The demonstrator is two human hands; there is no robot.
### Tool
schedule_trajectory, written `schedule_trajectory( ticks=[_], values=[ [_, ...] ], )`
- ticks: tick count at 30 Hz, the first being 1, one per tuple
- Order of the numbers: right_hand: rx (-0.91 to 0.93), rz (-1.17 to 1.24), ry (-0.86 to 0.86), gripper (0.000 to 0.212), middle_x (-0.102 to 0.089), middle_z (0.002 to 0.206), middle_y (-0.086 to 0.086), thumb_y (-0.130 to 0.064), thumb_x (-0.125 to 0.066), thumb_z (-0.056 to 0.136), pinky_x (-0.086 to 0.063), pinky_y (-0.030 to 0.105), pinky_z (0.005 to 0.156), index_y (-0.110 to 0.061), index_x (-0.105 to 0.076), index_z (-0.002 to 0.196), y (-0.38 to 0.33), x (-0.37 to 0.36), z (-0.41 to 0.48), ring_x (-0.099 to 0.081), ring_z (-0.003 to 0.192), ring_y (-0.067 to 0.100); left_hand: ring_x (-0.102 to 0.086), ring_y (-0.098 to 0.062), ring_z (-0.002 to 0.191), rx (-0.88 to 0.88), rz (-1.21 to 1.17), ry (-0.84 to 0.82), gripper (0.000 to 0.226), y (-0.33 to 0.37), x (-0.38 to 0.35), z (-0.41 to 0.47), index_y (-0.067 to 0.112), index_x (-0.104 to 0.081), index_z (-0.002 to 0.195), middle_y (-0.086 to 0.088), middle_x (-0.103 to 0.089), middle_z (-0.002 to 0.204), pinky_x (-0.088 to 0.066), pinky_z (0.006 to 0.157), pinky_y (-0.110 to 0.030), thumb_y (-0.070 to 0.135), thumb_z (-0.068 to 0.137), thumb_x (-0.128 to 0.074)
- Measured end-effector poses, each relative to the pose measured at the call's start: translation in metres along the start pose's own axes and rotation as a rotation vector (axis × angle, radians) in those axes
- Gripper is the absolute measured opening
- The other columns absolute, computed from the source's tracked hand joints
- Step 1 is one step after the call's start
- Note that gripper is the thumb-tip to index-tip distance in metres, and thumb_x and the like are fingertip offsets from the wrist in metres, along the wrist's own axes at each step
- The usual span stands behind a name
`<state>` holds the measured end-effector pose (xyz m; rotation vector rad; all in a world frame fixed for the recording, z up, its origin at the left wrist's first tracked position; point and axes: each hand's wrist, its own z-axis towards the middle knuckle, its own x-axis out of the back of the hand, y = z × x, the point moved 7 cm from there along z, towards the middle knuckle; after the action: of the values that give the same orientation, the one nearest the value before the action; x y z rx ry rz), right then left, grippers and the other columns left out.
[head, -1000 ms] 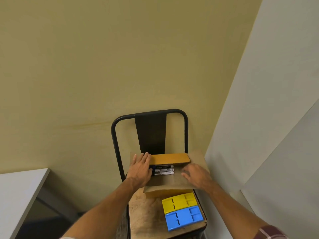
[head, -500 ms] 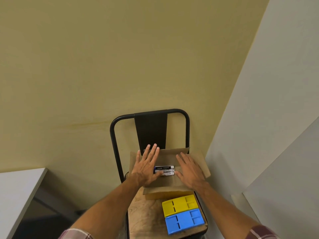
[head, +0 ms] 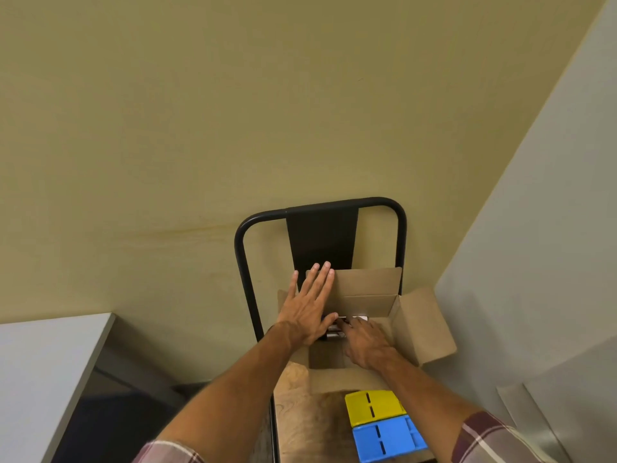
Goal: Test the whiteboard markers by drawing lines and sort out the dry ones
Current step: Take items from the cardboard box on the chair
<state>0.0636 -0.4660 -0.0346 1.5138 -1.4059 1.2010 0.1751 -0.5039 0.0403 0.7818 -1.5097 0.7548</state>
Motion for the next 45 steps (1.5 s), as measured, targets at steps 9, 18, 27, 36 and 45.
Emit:
schedule_trajectory(
  ticks=[9, 18, 27, 36, 45],
  values=[
    [-0.051, 0.002, 0.09, 0.061, -0.042, 0.133, 0.005, -0.014, -0.065, 0.084, -0.034, 0.034, 0.106, -0.019, -0.038, 0.138, -0.004, -0.01, 0.022, -0.04, 0.122, 0.023, 0.031, -0.022, 0.143, 0.0, -0.033, 0.025, 0.08, -0.013, -0.009, 0.014, 0.022, 0.037, 0.141, -0.001, 0.036, 0.153, 0.026, 0.111, -0.048, 0.067, 0.085, 0.002],
    [0.013, -0.23, 0.005, 0.055, -0.037, 0.134, 0.012, -0.008, -0.062, 0.085, -0.038, 0.038, 0.103, -0.01, -0.038, 0.134, -0.01, -0.025, 0.031, -0.038, 0.121, 0.027, 0.029, -0.023, 0.144, 0.005, -0.027, 0.017, 0.08, -0.023, -0.018, 0.013, 0.021, 0.034, 0.143, 0.0, 0.035, 0.153, 0.023, 0.112, -0.05, 0.064, 0.094, -0.013],
    [0.029, -0.256, 0.01, 0.053, -0.039, 0.132, 0.013, -0.012, -0.06, 0.087, -0.039, 0.035, 0.102, -0.009, -0.035, 0.134, -0.015, -0.027, 0.032, -0.041, 0.118, 0.024, 0.028, -0.023, 0.144, 0.023, -0.054, 0.004, 0.081, -0.024, -0.022, 0.008, 0.021, 0.03, 0.144, 0.001, 0.034, 0.153, 0.019, 0.116, -0.052, 0.059, 0.099, -0.026],
    [-0.007, -0.254, 0.146, 0.044, -0.053, 0.119, 0.013, -0.014, -0.064, 0.085, -0.043, 0.037, 0.091, -0.009, -0.044, 0.124, -0.019, 0.004, 0.006, -0.052, 0.108, 0.027, 0.021, -0.026, 0.147, 0.099, -0.051, -0.068, 0.076, -0.027, -0.021, -0.001, 0.022, 0.022, 0.15, 0.0, 0.023, 0.16, 0.011, 0.119, -0.053, 0.059, 0.1, -0.021],
    [-0.174, -0.217, 0.399, 0.055, -0.059, 0.07, 0.01, -0.022, -0.093, 0.035, -0.047, 0.035, 0.051, -0.011, -0.064, 0.08, 0.012, 0.054, -0.044, -0.056, 0.059, 0.023, -0.035, -0.023, 0.136, 0.136, -0.123, 0.1, 0.057, 0.005, 0.026, 0.006, 0.017, -0.037, 0.142, -0.007, -0.04, 0.147, -0.02, 0.117, -0.045, 0.055, 0.101, -0.024]
  ],
)
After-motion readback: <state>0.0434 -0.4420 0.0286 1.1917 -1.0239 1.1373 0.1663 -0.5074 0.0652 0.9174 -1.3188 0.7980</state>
